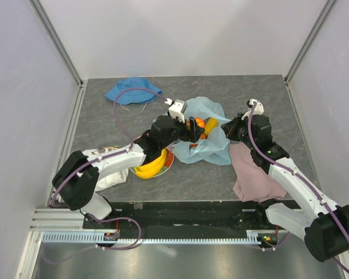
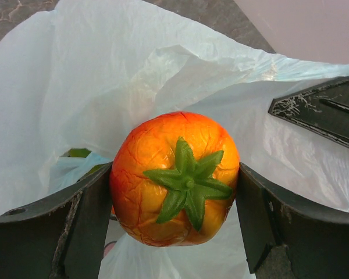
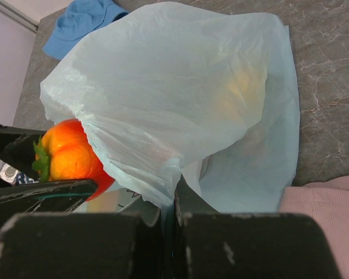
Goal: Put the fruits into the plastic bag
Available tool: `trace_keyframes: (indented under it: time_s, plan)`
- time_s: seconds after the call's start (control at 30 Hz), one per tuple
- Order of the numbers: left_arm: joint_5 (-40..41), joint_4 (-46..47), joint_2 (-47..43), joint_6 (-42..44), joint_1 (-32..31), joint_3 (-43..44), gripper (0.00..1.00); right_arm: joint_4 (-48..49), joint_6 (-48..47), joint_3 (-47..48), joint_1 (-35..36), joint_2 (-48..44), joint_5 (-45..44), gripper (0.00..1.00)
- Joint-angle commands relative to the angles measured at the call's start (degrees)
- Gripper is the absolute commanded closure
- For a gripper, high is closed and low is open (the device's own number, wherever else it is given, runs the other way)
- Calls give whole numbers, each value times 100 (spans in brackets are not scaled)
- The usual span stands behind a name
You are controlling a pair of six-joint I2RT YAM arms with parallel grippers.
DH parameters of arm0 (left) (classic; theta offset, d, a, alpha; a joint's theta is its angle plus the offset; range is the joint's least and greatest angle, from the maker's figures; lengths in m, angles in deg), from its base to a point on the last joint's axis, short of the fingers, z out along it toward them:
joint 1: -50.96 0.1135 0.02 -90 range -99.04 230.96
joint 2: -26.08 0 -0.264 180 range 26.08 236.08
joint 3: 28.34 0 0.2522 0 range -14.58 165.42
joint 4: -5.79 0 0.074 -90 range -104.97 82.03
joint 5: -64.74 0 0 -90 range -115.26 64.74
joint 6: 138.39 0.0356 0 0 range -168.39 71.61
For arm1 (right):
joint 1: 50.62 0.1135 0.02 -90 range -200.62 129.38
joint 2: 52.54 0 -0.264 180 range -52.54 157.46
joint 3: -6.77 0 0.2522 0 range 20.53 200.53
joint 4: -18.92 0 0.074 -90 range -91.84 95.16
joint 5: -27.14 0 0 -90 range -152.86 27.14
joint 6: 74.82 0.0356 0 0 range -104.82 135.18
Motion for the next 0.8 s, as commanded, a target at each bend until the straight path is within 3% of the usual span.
trace_keyframes:
  time_s: [0.0,0.27,0.47,0.53,0.67,0.77]
  plan:
    - [-197,-153,398,251,-34,516,98,188,-59,-7,-12,59,-55,100]
    - [-206,-549,1004,207,-43,771,97,188,-68,1,-12,111,-64,100]
    - [-354,-927,1330,198,-34,973,87,188,-59,1,-21,120,-55,100]
    - [-434,-954,1427,181,-43,1017,82,188,-68,-7,-12,129,-55,100]
    - [-479,-1015,1488,163,-34,1035,59,188,-50,-16,-21,129,-55,100]
    - [-453,-1015,1453,172,-34,1035,51,188,-50,-16,-12,120,-55,100]
